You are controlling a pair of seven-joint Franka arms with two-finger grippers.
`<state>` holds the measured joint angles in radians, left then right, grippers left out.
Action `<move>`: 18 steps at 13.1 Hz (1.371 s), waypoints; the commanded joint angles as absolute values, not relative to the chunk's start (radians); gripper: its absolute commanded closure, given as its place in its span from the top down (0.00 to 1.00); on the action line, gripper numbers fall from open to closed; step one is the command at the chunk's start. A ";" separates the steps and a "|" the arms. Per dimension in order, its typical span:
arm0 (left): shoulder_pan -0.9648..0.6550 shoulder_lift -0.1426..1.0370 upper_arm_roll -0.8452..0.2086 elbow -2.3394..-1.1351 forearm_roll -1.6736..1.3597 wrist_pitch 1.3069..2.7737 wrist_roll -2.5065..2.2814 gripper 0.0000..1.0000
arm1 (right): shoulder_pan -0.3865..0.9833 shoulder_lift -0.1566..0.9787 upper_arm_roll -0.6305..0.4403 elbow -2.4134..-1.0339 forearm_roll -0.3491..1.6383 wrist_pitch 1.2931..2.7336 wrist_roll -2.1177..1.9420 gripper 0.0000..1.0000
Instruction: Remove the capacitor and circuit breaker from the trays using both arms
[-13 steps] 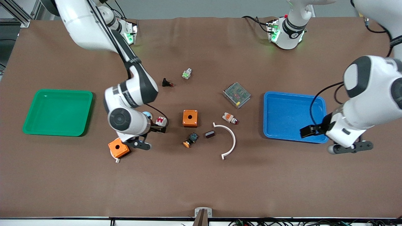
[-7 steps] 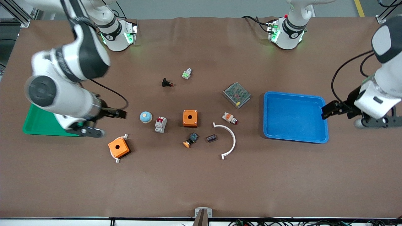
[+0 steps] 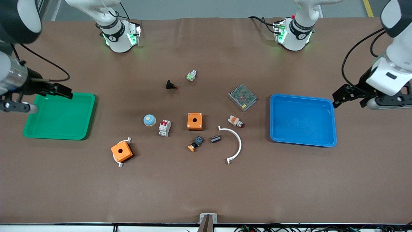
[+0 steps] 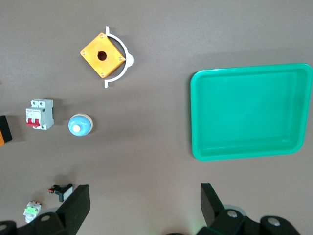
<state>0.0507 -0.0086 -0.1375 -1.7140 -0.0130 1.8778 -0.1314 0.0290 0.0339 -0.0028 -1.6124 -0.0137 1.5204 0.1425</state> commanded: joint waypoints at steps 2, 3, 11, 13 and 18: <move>0.071 0.031 -0.112 -1.563 0.003 1.778 -0.109 1.00 | -0.003 -0.199 0.014 -1.869 -0.031 1.665 0.069 1.00; 0.046 0.029 -0.085 -1.552 0.005 1.755 -0.109 1.00 | -0.011 -0.231 0.014 -1.896 -0.022 1.690 0.028 1.00; -0.015 0.014 -0.034 -1.551 0.009 1.668 -0.054 1.00 | -0.009 -0.200 -0.012 -1.760 -0.017 1.611 -0.002 1.00; -0.014 0.014 -0.031 -1.548 0.008 1.655 -0.014 1.00 | -0.012 -0.187 -0.015 -1.744 -0.017 1.611 -0.003 1.00; -0.014 0.018 -0.032 -1.514 0.008 1.648 -0.008 1.00 | -0.012 -0.127 -0.024 -1.678 -0.006 1.608 -0.003 1.00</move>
<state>-0.0084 0.0081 -0.0350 -1.5558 -0.0107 1.6808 -0.0277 0.0049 -0.1577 -0.0253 -1.7279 -0.0172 1.6299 0.0113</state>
